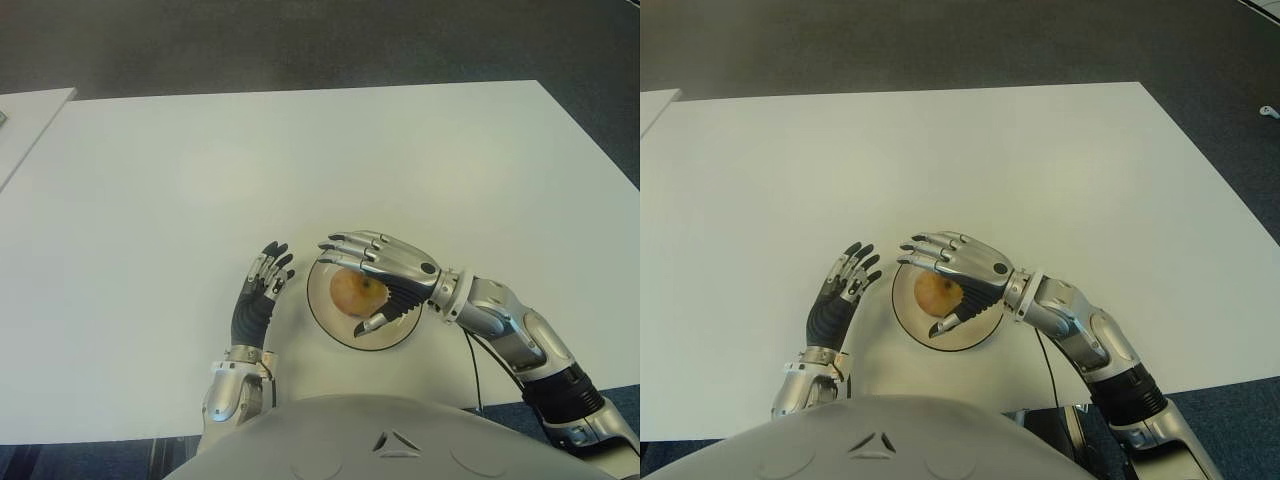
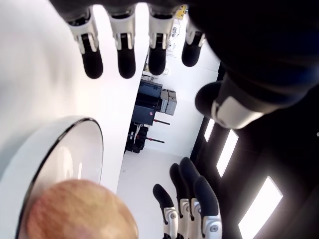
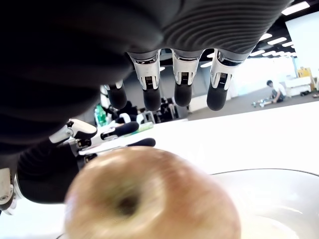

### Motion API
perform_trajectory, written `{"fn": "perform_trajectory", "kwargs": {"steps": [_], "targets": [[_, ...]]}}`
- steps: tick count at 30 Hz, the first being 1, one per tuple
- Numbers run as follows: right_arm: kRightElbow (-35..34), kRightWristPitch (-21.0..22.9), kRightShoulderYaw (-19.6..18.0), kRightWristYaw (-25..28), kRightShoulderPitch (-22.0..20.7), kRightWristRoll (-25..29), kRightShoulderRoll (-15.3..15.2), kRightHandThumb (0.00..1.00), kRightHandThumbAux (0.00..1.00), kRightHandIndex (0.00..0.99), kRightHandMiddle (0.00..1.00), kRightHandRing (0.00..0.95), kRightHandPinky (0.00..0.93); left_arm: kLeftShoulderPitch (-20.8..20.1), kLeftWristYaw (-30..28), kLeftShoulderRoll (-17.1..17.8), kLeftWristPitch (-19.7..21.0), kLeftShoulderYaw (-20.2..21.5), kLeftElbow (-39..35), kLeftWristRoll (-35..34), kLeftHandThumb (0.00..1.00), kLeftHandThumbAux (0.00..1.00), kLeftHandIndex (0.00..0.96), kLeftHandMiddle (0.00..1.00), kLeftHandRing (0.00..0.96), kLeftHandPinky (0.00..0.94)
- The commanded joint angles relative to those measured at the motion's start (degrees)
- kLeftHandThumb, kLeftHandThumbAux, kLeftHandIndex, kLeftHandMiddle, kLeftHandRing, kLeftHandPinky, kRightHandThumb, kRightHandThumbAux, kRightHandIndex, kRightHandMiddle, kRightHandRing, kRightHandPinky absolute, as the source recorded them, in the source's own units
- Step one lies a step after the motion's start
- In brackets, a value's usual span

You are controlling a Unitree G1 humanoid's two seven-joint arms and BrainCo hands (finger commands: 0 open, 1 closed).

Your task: Put the apples into the plate.

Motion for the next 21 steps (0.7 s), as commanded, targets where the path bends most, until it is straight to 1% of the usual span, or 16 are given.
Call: {"fn": "perform_trajectory", "kwargs": {"steps": [1, 3, 6, 9, 13, 14, 15, 16, 21], "targets": [[1.1, 2.9, -0.8, 0.2, 1.2, 6.5, 2.8, 0.067, 0.431, 0.030, 0.059, 0.011, 0.013, 0.4, 0.6, 0.0, 0.3, -0.5, -0.1, 0.5, 0.194, 0.531, 0.110, 0.117, 0.128, 0.160], [1.0, 4.2, -1.2, 0.4, 1.3, 8.6, 3.6, 0.084, 0.433, 0.037, 0.066, 0.022, 0.034, 0.5, 0.6, 0.0, 0.5, -0.5, -0.2, 0.4, 0.192, 0.533, 0.108, 0.117, 0.127, 0.158], [-0.8, 8.8, -3.6, 1.7, 1.2, 13.9, 4.9, 0.126, 0.447, 0.046, 0.088, 0.059, 0.073, 0.6, 0.8, -0.1, 1.0, -0.4, -0.4, -0.1, 0.195, 0.542, 0.110, 0.124, 0.132, 0.168], [-3.4, 12.8, -5.3, 1.8, 2.0, 15.1, 5.8, 0.143, 0.447, 0.050, 0.110, 0.087, 0.096, 0.7, 0.5, -0.3, 1.1, -0.3, -0.3, -0.8, 0.201, 0.546, 0.110, 0.124, 0.128, 0.154], [-5.9, 17.3, -6.0, 1.7, 3.3, 15.0, 7.3, 0.137, 0.429, 0.056, 0.119, 0.101, 0.112, 0.9, 0.2, -0.4, 0.8, -0.4, -0.3, -1.5, 0.208, 0.546, 0.111, 0.121, 0.120, 0.142], [-7.0, 20.5, -6.2, 1.6, 4.2, 16.4, 9.0, 0.136, 0.426, 0.057, 0.120, 0.102, 0.112, 0.9, 0.2, -0.5, 0.6, -0.5, -0.2, -1.6, 0.208, 0.545, 0.111, 0.120, 0.119, 0.141], [-7.7, 22.9, -6.4, 1.5, 4.7, 17.4, 10.1, 0.143, 0.420, 0.066, 0.122, 0.105, 0.117, 0.9, 0.2, -0.5, 0.5, -0.5, -0.1, -1.7, 0.207, 0.546, 0.113, 0.121, 0.118, 0.148], [-8.7, 25.5, -6.7, 1.6, 5.3, 19.5, 11.5, 0.145, 0.417, 0.069, 0.123, 0.106, 0.118, 1.0, 0.2, -0.5, 0.4, -0.6, -0.1, -1.6, 0.207, 0.546, 0.114, 0.121, 0.118, 0.150], [-12.0, 33.4, -8.3, 2.2, 6.4, 26.1, 14.8, 0.195, 0.430, 0.097, 0.139, 0.123, 0.137, 1.3, 0.5, -0.6, 0.1, -1.0, -0.2, -1.1, 0.197, 0.545, 0.119, 0.119, 0.113, 0.153]]}}
